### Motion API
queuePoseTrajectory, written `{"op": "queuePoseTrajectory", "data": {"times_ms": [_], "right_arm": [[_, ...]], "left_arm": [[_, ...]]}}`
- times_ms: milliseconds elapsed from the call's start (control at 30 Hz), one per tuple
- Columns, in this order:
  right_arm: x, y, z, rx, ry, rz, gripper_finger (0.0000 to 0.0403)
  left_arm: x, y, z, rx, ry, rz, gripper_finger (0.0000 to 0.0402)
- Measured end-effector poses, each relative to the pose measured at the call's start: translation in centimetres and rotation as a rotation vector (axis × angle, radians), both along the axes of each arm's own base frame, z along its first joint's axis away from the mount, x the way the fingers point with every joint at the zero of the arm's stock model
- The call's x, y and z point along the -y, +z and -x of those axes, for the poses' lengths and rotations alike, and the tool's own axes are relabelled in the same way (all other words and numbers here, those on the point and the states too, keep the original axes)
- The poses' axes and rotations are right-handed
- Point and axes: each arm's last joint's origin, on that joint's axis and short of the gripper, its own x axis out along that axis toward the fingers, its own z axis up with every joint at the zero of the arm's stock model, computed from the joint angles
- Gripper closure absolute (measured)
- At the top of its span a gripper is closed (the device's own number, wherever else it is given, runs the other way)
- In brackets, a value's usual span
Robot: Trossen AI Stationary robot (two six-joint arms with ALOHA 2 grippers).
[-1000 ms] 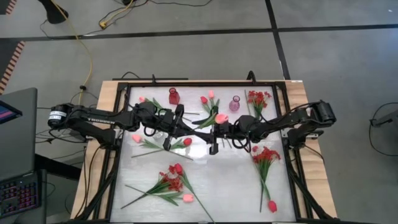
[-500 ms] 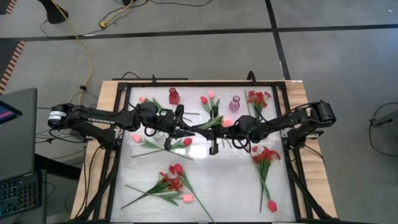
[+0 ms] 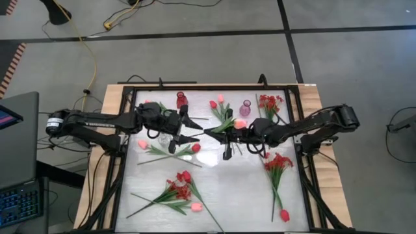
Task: Sort flowers into vase by color
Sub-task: Put the pink tulip into the purple vase
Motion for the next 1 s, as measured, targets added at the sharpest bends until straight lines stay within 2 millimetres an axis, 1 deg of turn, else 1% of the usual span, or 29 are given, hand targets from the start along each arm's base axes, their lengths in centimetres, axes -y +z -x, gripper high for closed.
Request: {"op": "queuePoseTrajectory", "data": {"times_ms": [100, 200, 333, 533, 667, 867, 1000], "right_arm": [[0.3, 0.8, 1.2, -0.063, -0.042, 0.001, 0.0372], [0.5, 1.6, 2.7, -0.125, -0.082, 0.001, 0.0372], [1.0, 2.5, 4.7, -0.193, -0.155, -0.004, 0.0371], [2.1, 3.3, 7.5, -0.278, -0.346, -0.014, 0.0371], [3.2, 3.5, 8.8, -0.31, -0.43, -0.047, 0.0371], [5.3, 3.3, 10.0, -0.361, -0.522, -0.104, 0.0371], [6.6, 3.6, 11.0, -0.361, -0.577, -0.118, 0.0371]], "left_arm": [[-0.5, 1.5, 1.1, -0.021, 0.033, -0.022, 0.0169], [-0.9, 2.4, 2.5, -0.094, 0.139, -0.04, 0.0167], [-1.1, 2.9, 4.4, -0.22, 0.306, -0.054, 0.0166], [-0.6, 2.9, 6.6, -0.316, 0.451, -0.025, 0.0166], [-0.5, 2.8, 7.1, -0.34, 0.484, -0.04, 0.0166], [-0.6, 2.6, 6.8, -0.345, 0.481, -0.073, 0.0166], [-0.6, 2.6, 6.7, -0.349, 0.484, -0.075, 0.0166]]}}
